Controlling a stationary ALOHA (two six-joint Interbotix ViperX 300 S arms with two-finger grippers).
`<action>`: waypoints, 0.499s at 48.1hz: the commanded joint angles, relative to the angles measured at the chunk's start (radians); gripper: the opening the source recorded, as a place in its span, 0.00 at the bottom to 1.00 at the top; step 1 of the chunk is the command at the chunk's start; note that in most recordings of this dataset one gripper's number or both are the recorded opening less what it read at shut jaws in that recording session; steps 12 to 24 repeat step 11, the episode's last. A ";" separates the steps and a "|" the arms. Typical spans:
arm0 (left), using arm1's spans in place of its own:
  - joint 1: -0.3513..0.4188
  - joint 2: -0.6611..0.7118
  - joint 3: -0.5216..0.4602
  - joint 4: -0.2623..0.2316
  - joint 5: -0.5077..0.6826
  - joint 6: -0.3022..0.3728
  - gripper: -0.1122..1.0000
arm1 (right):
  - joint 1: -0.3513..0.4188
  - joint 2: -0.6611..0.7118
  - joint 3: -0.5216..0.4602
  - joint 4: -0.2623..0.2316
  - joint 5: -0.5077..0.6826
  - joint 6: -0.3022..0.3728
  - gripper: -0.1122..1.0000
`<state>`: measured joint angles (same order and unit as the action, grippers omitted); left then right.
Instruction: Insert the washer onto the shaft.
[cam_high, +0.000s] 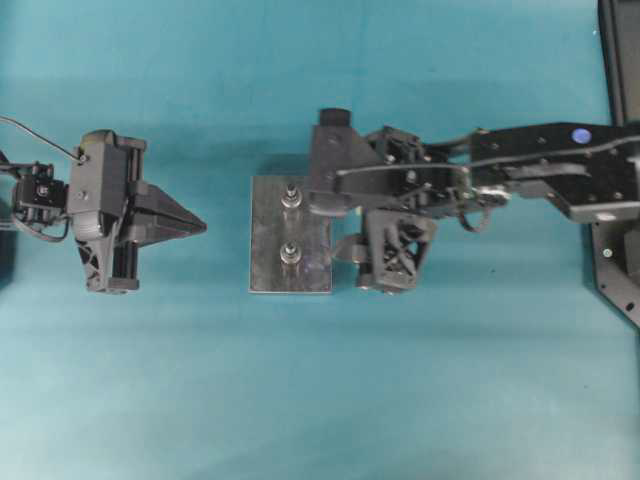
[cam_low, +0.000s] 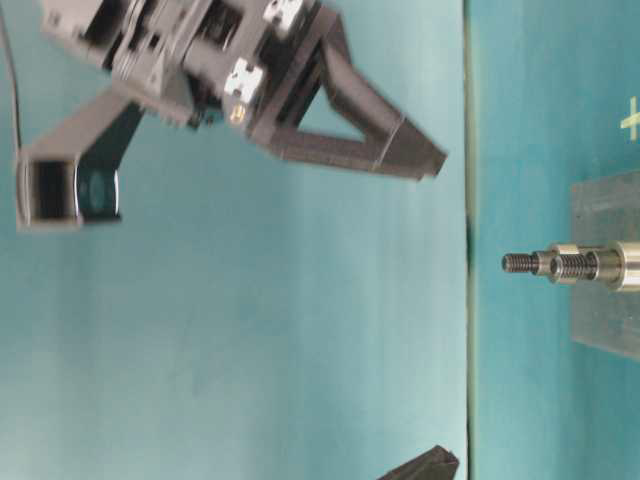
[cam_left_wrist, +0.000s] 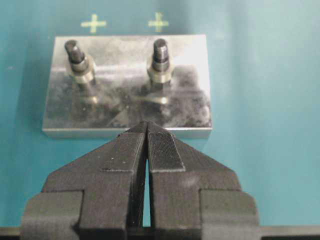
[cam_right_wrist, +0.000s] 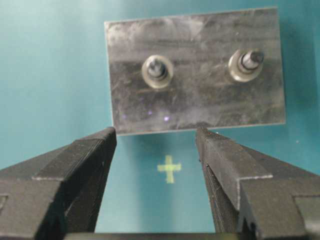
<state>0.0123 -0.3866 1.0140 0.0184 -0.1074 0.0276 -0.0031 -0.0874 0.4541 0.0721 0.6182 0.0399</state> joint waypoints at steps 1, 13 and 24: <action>0.000 -0.012 -0.006 0.003 -0.008 -0.005 0.10 | 0.008 -0.044 0.009 0.000 -0.037 -0.009 0.70; -0.003 -0.012 0.002 0.003 -0.008 -0.011 0.10 | 0.009 -0.089 0.066 -0.002 -0.089 -0.008 0.70; -0.003 -0.012 0.002 0.003 -0.008 -0.011 0.10 | 0.009 -0.089 0.066 -0.002 -0.089 -0.008 0.70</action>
